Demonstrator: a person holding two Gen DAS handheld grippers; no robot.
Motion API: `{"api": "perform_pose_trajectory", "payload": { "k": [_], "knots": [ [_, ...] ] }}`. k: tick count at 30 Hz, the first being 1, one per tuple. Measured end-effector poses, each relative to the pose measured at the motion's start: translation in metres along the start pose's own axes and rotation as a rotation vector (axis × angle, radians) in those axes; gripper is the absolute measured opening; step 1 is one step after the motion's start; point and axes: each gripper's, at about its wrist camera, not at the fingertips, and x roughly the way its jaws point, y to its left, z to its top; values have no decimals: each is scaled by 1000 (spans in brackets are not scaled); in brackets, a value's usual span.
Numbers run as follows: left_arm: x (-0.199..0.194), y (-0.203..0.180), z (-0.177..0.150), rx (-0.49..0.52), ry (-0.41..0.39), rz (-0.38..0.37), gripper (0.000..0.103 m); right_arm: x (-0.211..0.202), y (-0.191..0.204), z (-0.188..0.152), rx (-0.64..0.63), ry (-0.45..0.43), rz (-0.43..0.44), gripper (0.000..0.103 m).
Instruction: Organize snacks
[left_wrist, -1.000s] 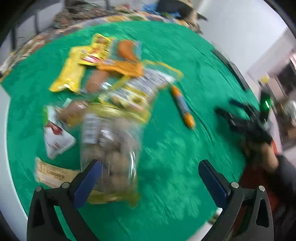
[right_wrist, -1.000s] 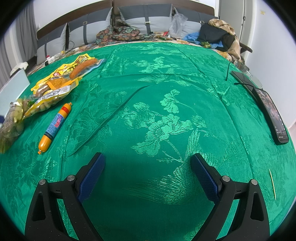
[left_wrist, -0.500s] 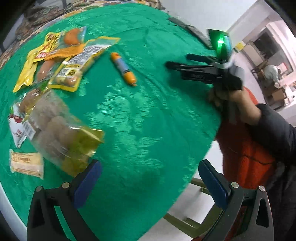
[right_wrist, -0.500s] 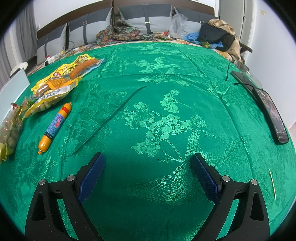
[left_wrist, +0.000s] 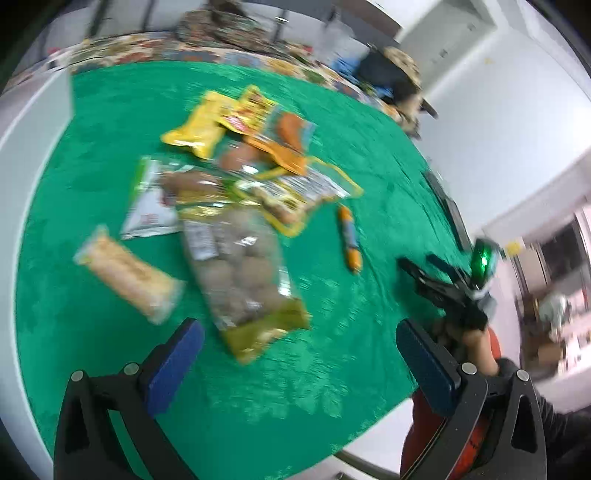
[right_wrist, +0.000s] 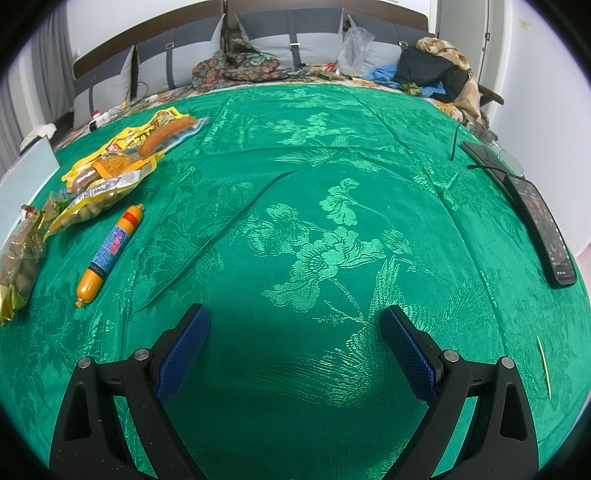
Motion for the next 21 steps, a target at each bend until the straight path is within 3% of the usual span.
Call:
{"api": "perform_pose_trajectory", "payload": {
  "k": [12,21],
  "knots": [
    [-1,21,-11,-42,-29,103,103,0,0,0,0,0,0,97],
    [4,21,-14,-25,-23,137,103,0,0,0,0,0,0,97]
  ]
}}
